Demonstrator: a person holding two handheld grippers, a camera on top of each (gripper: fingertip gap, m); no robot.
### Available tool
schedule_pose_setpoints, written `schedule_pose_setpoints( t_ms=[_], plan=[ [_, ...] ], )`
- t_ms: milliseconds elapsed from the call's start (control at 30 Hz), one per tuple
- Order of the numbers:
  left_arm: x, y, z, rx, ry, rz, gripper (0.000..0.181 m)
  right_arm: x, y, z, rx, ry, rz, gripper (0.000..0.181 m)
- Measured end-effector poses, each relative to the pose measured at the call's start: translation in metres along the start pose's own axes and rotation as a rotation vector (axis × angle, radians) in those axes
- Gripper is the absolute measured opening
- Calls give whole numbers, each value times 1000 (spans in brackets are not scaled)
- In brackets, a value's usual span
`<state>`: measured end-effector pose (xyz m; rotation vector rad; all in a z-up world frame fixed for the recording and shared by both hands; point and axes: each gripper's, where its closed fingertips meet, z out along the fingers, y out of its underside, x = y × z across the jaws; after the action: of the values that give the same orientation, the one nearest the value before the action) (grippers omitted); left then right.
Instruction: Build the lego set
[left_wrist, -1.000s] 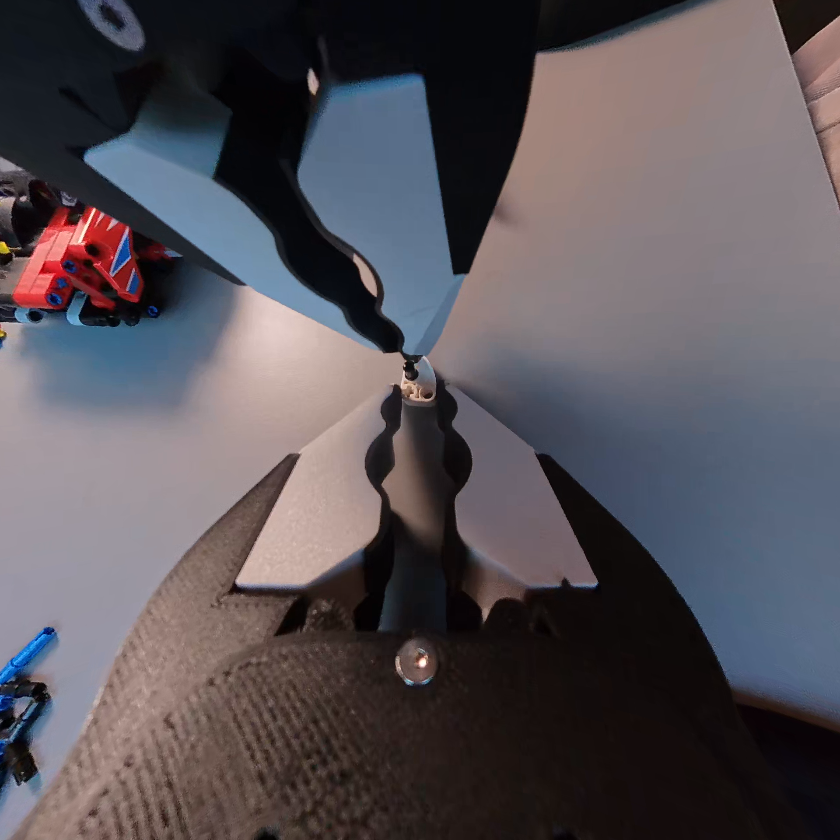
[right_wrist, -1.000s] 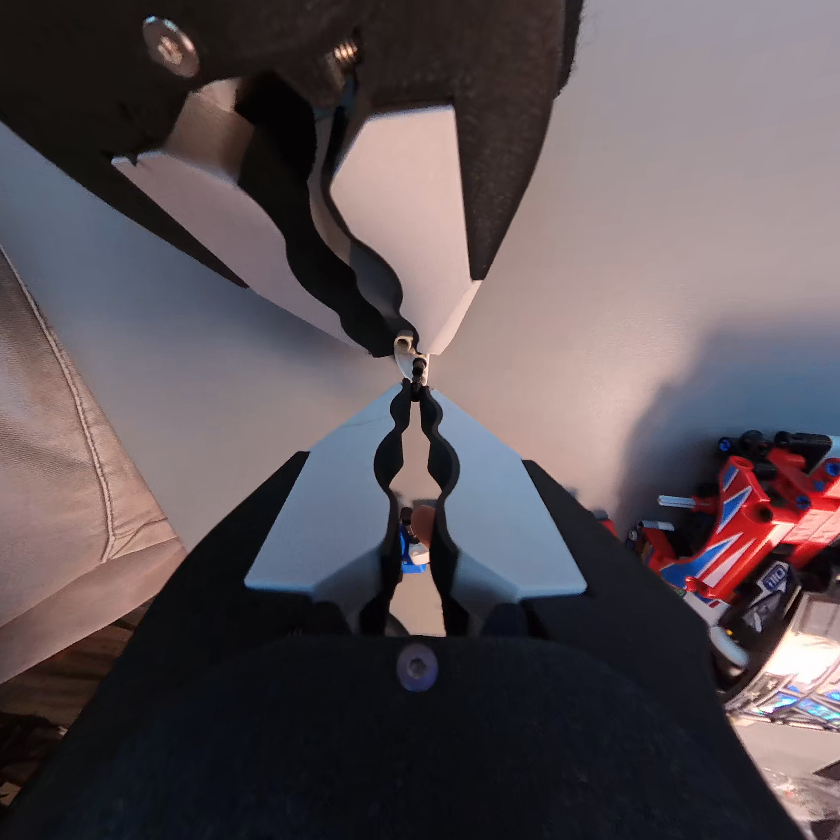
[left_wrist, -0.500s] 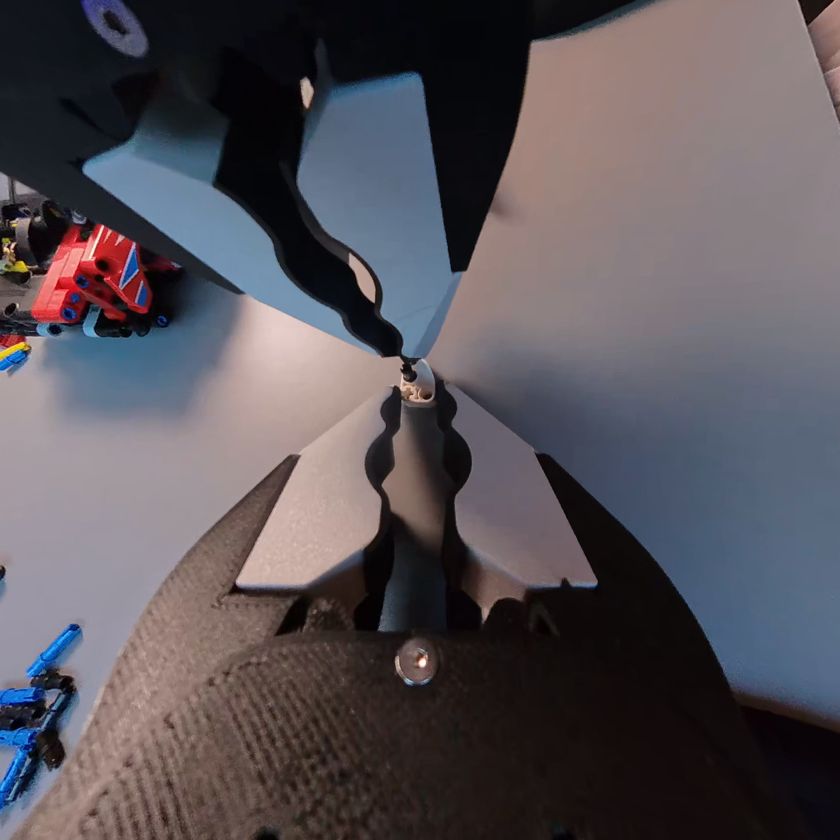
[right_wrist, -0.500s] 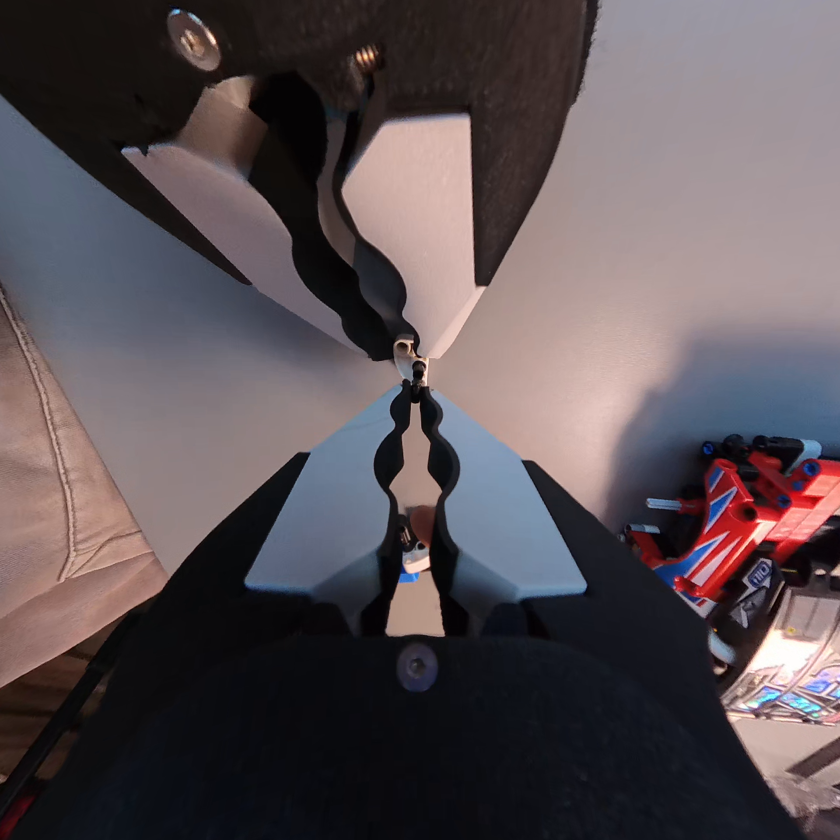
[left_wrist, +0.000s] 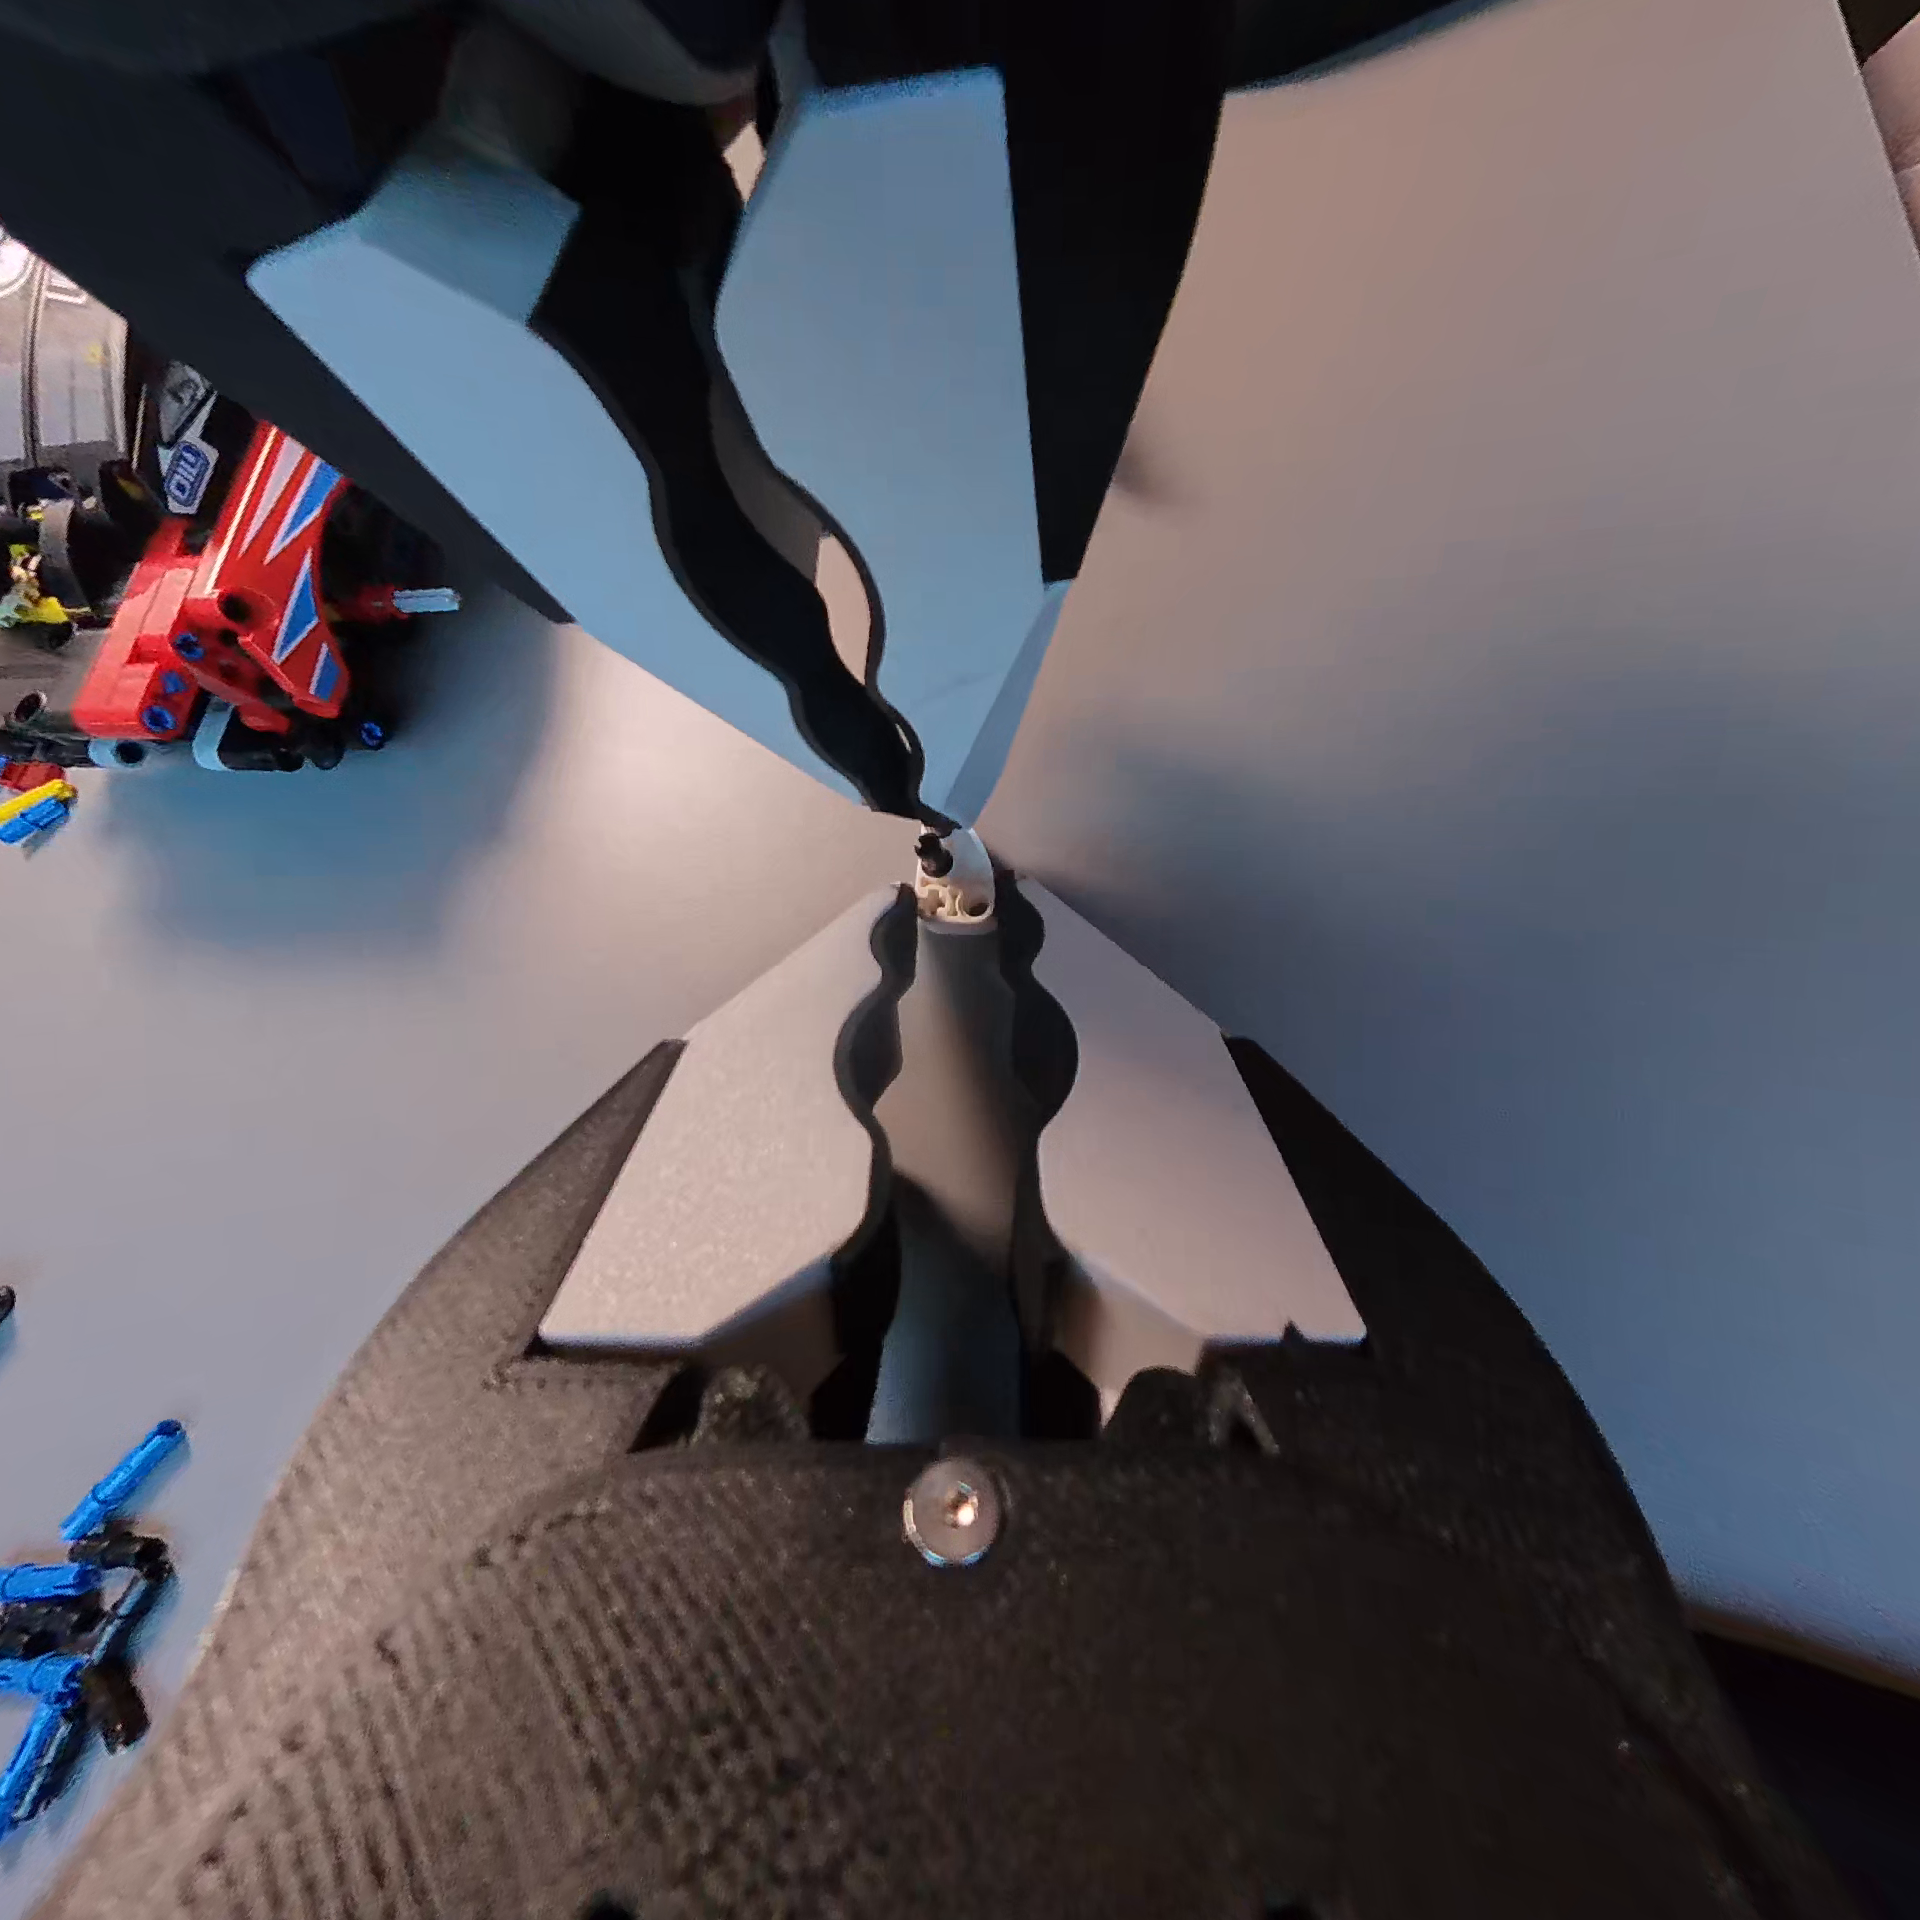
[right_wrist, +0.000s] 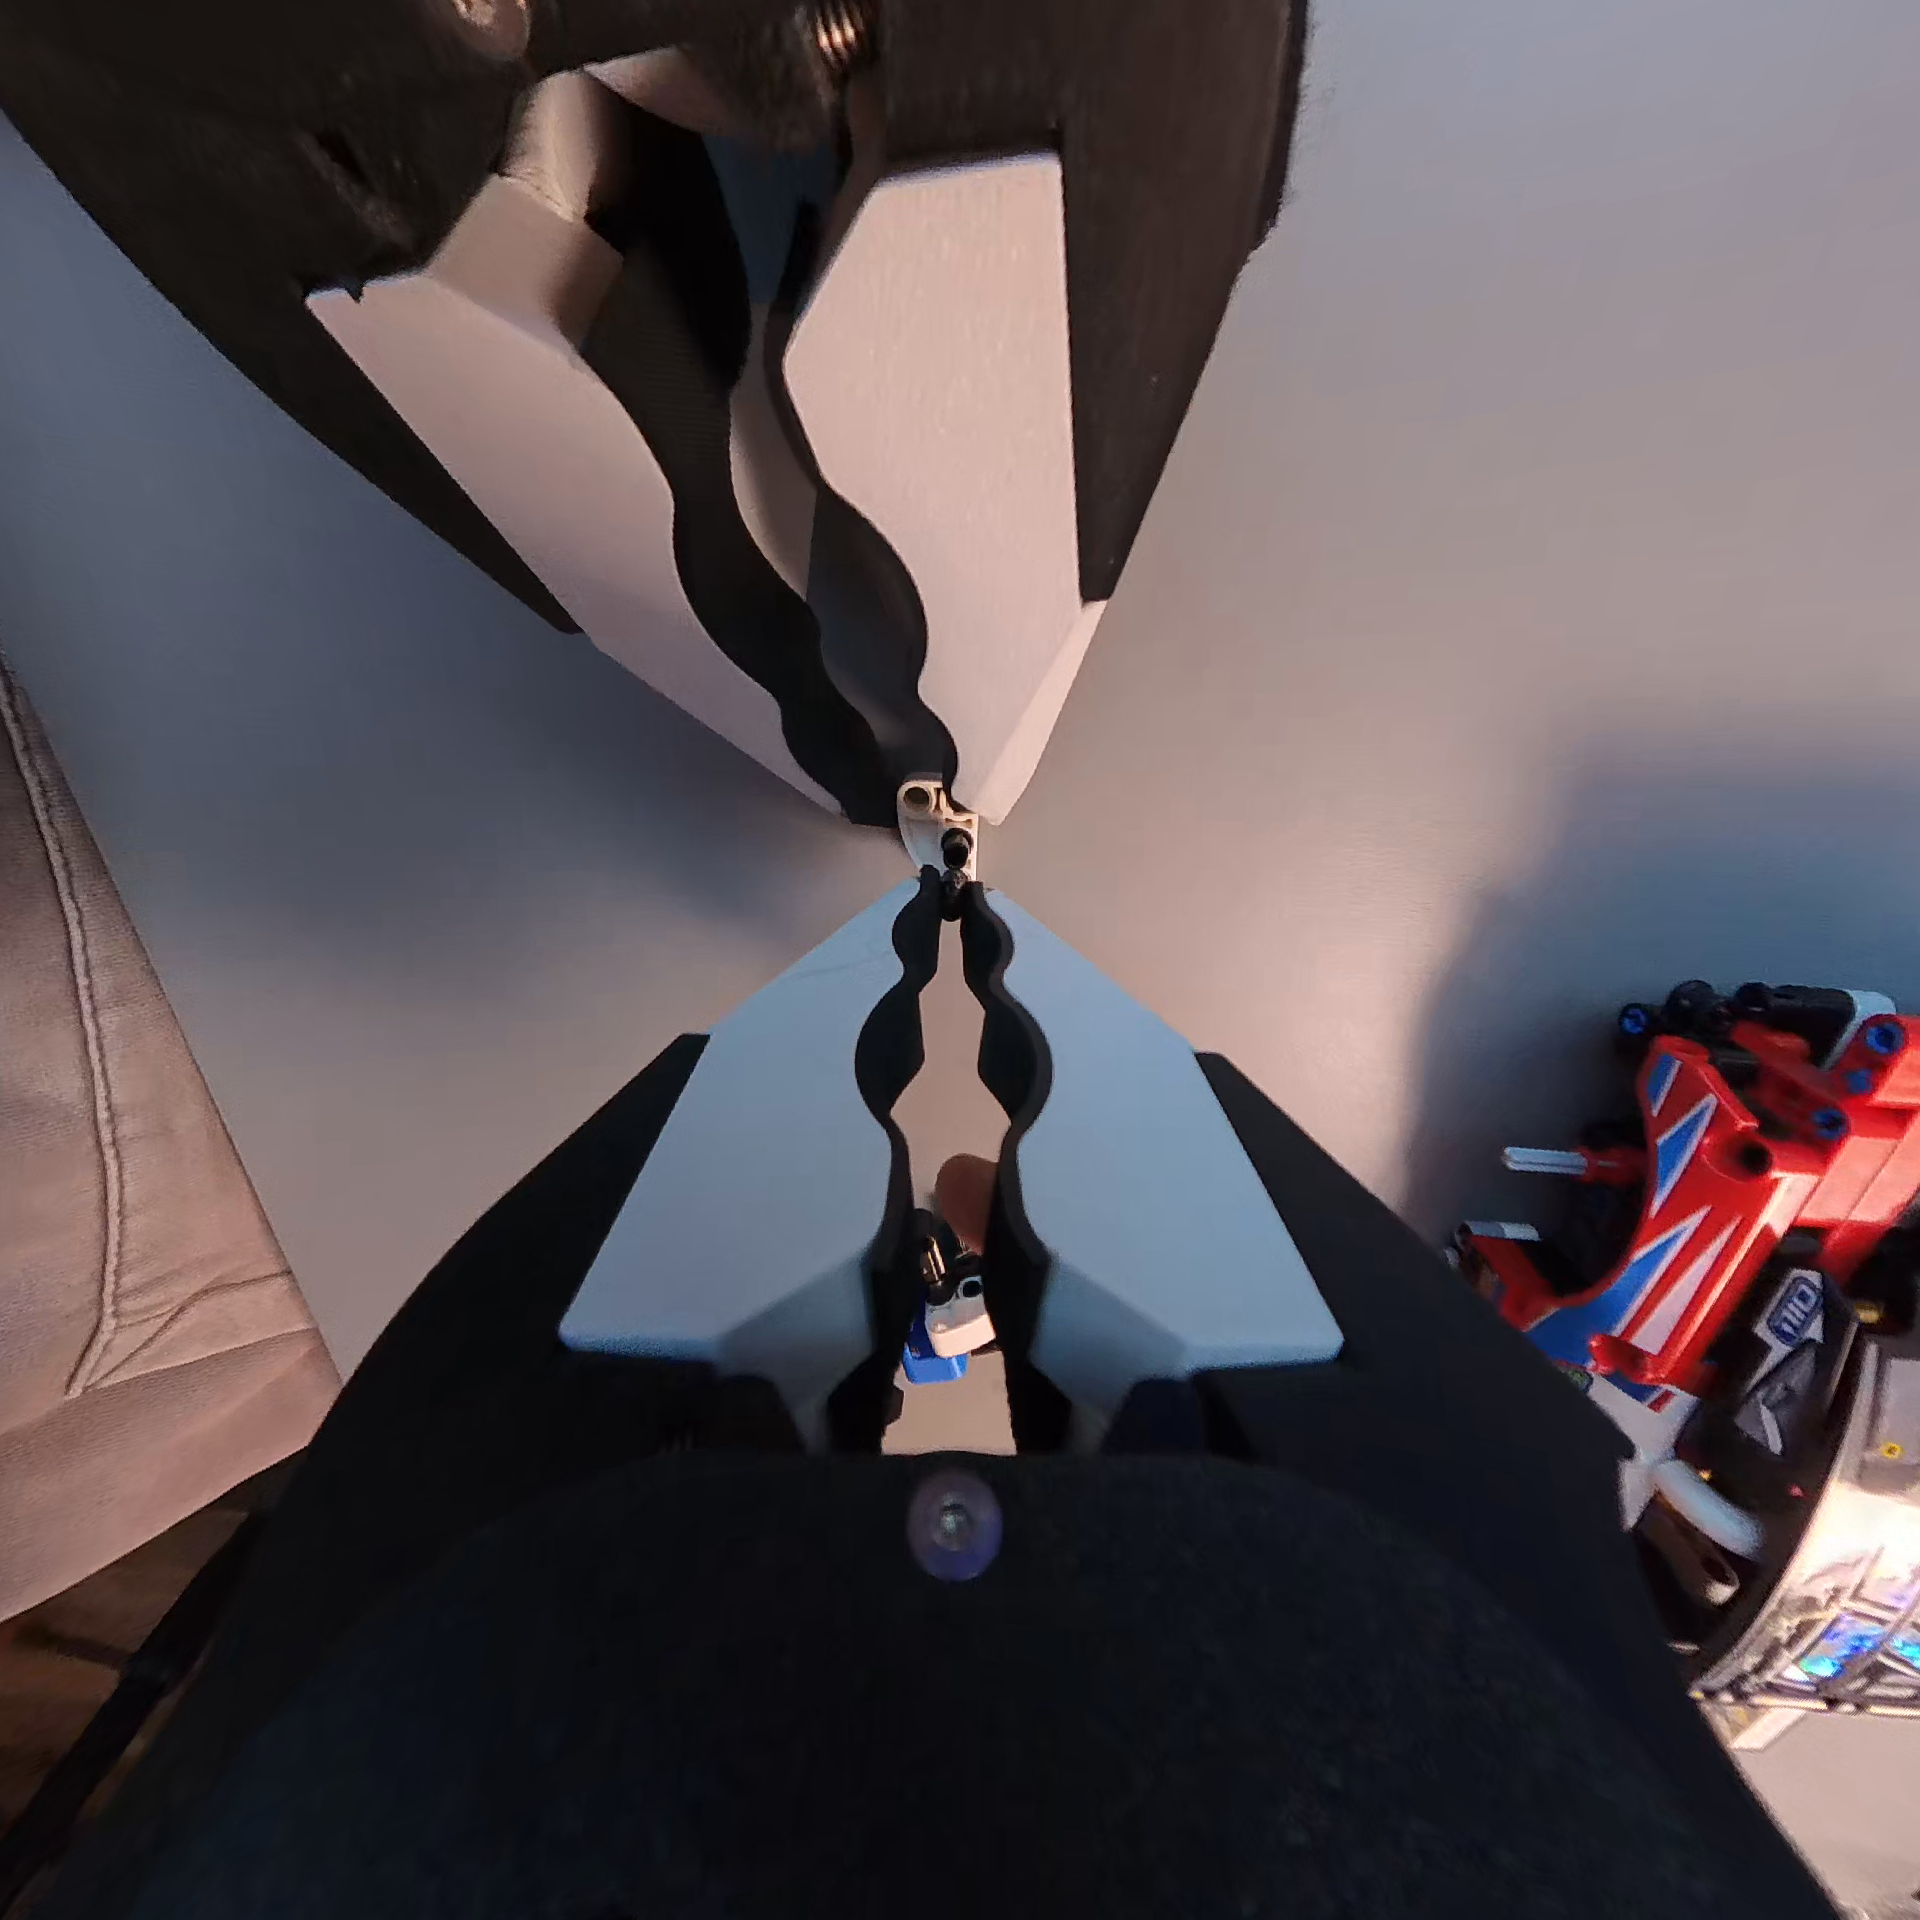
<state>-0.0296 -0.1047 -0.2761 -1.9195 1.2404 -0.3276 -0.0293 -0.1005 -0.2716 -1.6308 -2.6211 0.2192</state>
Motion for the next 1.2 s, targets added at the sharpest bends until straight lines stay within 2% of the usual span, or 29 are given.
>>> schedule_pose_setpoints(
  t_ms=[167, 400, 667, 833, 933, 1100, 1200],
  plan=[
    [0, 0, 0, -1, -7, 3, 13, 1, -1, 0, -27, 2, -18, 0],
    [2, 0, 0, 10, 3, -17, 14, -2, 3, 0, -108, -117, -13, 0],
    [6, -2, 1, 10, 21, -27, 14, -8, 4, 0, -91, -132, -65, 0],
    [7, -2, 1, -4, -16, 34, 13, -7, 4, 0, -68, -58, -152, 0],
    [7, -3, 1, -4, -18, 27, 13, -7, 3, 0, -39, -49, -140, 0],
    [7, -3, 1, 9, -22, 28, 13, -6, 0, 1, 10, -45, -15, 1],
    [7, -3, 1, 12, -14, 15, 13, -7, 1, 1, 24, -37, -45, 1]
  ],
)
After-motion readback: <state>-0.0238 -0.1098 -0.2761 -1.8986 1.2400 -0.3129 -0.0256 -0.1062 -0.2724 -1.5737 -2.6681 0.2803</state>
